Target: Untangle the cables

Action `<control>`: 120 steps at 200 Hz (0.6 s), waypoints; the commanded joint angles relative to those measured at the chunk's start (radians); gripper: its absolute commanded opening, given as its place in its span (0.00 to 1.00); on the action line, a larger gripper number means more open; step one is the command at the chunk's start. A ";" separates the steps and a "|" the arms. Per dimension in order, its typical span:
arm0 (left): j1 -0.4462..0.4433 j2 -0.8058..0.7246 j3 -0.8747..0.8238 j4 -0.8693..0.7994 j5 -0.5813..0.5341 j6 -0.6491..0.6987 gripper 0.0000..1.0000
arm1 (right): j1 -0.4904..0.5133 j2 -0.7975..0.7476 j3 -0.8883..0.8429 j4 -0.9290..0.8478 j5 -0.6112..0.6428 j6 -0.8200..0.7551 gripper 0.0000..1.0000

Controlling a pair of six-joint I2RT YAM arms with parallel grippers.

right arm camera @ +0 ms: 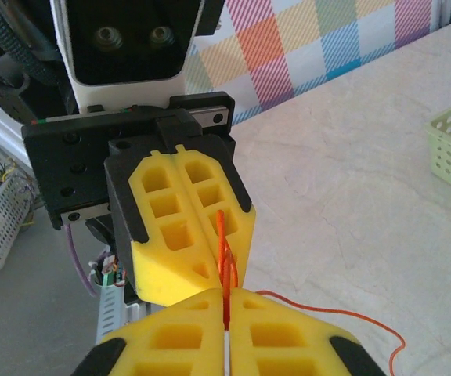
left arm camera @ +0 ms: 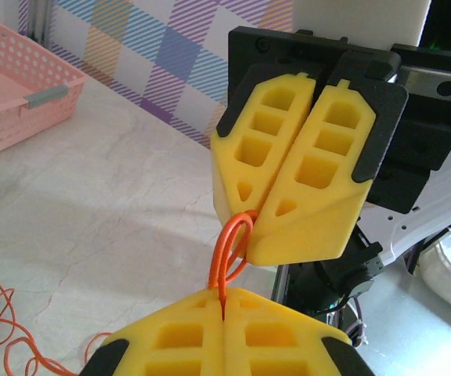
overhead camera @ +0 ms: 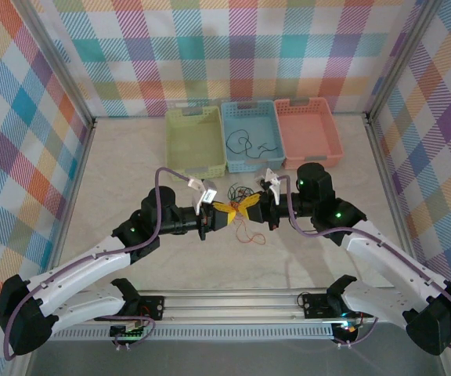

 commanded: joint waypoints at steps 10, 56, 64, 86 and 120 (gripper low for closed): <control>-0.008 -0.015 -0.008 0.011 0.024 0.014 0.00 | -0.006 -0.001 0.008 0.035 -0.035 -0.022 0.00; -0.009 -0.008 0.023 -0.054 0.000 0.002 0.42 | -0.011 -0.030 -0.002 0.030 0.000 -0.066 0.00; -0.008 -0.012 0.051 -0.119 -0.027 0.003 0.66 | -0.013 -0.034 -0.001 0.018 0.013 -0.083 0.00; -0.009 -0.059 0.136 -0.338 -0.139 0.022 1.00 | -0.024 -0.042 -0.001 -0.010 0.016 -0.122 0.00; -0.008 -0.140 0.228 -0.545 -0.293 0.033 0.95 | -0.030 -0.031 0.009 -0.044 -0.011 -0.172 0.00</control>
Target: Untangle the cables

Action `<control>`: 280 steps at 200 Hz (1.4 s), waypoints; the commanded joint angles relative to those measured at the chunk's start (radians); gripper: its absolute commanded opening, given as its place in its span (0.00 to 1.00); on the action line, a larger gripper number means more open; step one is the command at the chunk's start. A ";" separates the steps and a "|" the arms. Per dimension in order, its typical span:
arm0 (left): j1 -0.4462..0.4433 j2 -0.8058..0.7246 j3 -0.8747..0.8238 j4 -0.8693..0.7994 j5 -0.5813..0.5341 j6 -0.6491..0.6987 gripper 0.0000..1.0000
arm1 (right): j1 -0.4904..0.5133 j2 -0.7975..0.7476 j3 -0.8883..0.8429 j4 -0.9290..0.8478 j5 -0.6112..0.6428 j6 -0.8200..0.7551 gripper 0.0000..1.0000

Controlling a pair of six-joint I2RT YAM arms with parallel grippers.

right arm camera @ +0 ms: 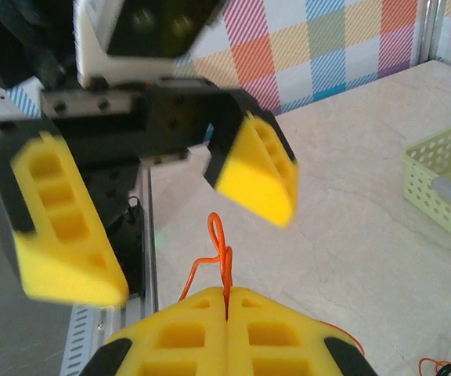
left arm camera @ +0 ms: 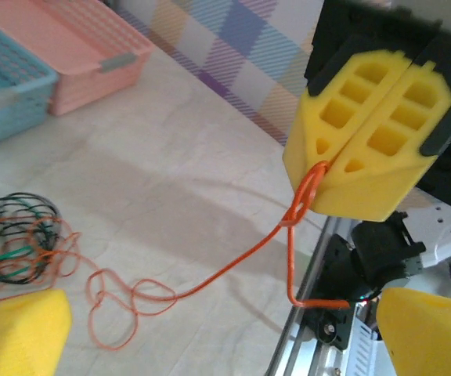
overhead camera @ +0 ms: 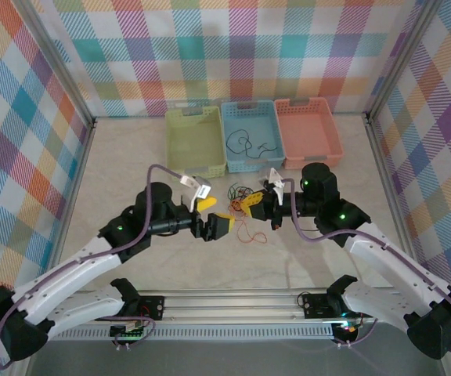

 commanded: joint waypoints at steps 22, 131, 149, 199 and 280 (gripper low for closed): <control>-0.007 -0.049 0.164 -0.247 -0.113 0.105 0.80 | -0.008 0.014 0.024 -0.069 -0.058 -0.081 0.00; -0.008 0.180 0.229 -0.120 0.251 0.371 0.59 | -0.011 0.041 0.064 -0.135 -0.178 -0.079 0.00; -0.008 0.193 0.225 -0.123 0.259 0.371 0.53 | -0.011 0.043 0.063 -0.138 -0.176 -0.080 0.00; -0.007 0.152 0.198 -0.109 0.272 0.363 0.49 | -0.011 0.049 0.062 -0.139 -0.176 -0.082 0.00; -0.007 0.189 0.222 -0.091 0.303 0.349 0.18 | -0.012 0.040 0.060 -0.140 -0.172 -0.078 0.00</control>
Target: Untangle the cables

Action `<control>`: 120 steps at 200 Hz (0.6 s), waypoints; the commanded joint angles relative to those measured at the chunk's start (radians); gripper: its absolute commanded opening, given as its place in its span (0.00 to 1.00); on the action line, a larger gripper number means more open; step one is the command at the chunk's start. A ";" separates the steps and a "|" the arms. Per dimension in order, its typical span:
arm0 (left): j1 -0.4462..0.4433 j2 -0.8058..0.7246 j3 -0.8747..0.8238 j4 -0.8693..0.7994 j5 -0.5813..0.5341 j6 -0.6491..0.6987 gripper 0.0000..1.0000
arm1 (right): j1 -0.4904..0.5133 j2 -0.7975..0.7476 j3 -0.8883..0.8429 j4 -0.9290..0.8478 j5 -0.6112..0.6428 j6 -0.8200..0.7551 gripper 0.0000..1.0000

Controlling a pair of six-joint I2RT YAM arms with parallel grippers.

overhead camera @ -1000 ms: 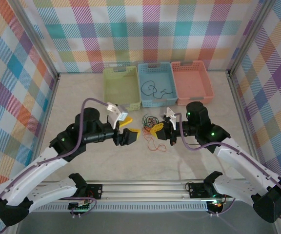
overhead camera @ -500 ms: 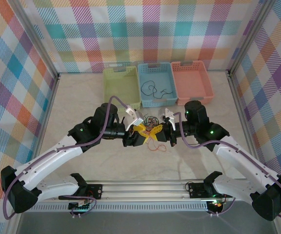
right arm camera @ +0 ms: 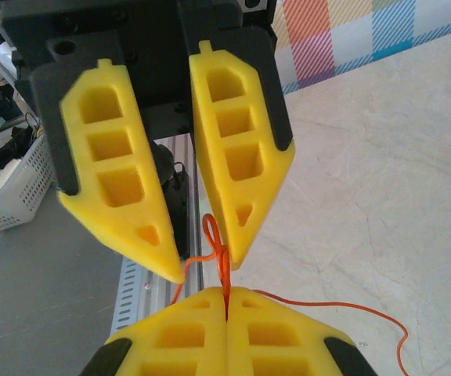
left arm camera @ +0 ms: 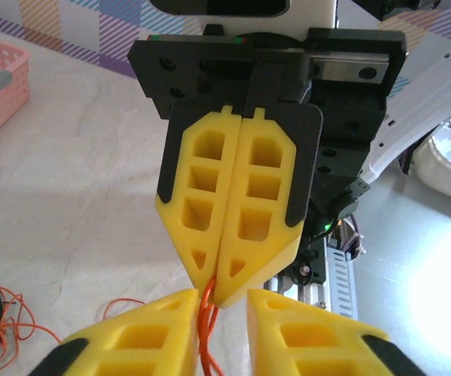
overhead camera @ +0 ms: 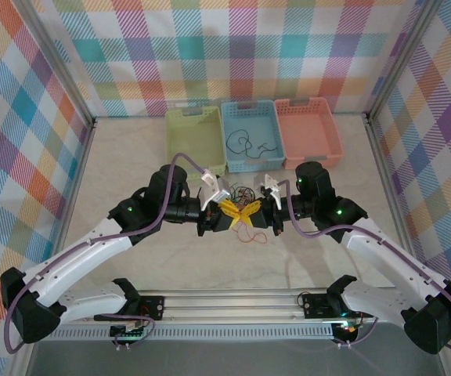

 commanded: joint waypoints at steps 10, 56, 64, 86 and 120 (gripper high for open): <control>-0.008 -0.007 0.030 -0.016 0.004 0.008 0.16 | -0.006 -0.005 0.030 -0.007 -0.036 -0.016 0.00; -0.007 -0.024 0.008 -0.001 -0.027 -0.013 0.00 | -0.006 -0.011 0.027 -0.007 -0.027 -0.016 0.00; -0.007 -0.029 0.004 -0.001 -0.029 -0.015 0.00 | -0.006 -0.014 0.025 -0.007 -0.024 -0.015 0.00; -0.008 -0.049 -0.012 0.033 -0.038 -0.025 0.00 | -0.006 -0.016 0.023 -0.007 -0.004 -0.013 0.00; -0.008 -0.076 -0.046 0.072 -0.052 -0.046 0.00 | -0.040 -0.053 -0.025 0.071 0.065 0.077 0.00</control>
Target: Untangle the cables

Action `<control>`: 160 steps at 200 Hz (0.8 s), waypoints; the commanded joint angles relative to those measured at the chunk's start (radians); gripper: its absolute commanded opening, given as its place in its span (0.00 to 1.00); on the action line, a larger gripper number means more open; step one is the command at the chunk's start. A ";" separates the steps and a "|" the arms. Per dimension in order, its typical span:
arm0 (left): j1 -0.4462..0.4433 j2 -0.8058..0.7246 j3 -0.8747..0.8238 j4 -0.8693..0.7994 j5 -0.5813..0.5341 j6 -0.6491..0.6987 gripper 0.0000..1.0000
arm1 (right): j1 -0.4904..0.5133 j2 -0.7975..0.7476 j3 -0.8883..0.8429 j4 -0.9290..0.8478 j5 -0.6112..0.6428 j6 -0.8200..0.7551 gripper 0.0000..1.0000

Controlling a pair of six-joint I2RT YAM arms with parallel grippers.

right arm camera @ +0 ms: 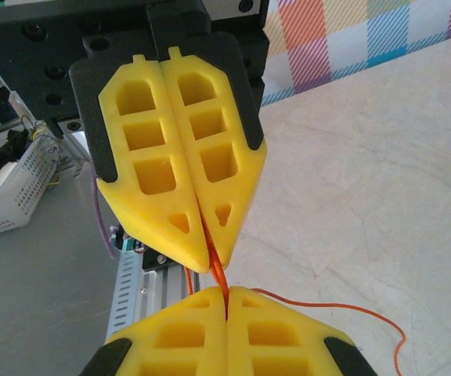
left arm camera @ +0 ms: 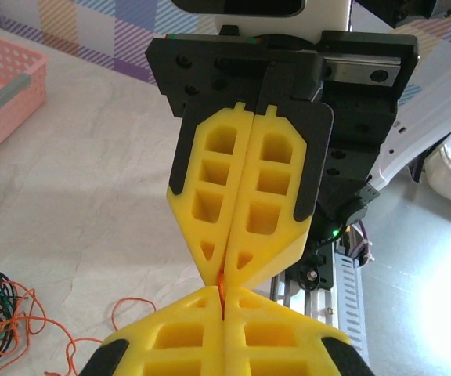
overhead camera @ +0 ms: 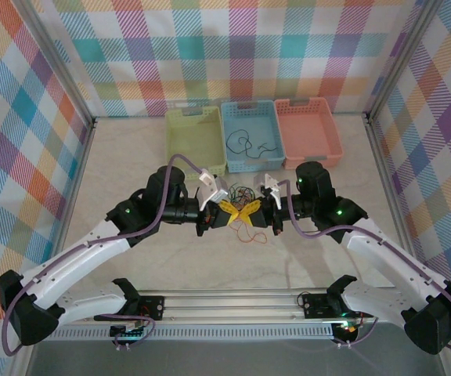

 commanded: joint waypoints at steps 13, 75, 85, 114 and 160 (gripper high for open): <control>-0.006 -0.058 -0.047 0.079 -0.021 -0.039 0.00 | -0.051 -0.059 -0.042 0.081 0.051 0.097 0.00; -0.008 -0.086 -0.106 0.171 -0.047 -0.087 0.00 | -0.065 -0.066 -0.098 0.149 0.071 0.193 0.00; -0.007 -0.088 -0.116 0.190 -0.055 -0.100 0.00 | -0.069 -0.066 -0.110 0.162 0.080 0.212 0.00; -0.006 -0.097 -0.150 0.274 -0.066 -0.150 0.00 | -0.072 -0.054 -0.134 0.187 0.096 0.266 0.00; -0.007 -0.081 -0.154 0.318 -0.041 -0.177 0.00 | -0.072 -0.063 -0.154 0.209 0.089 0.322 0.00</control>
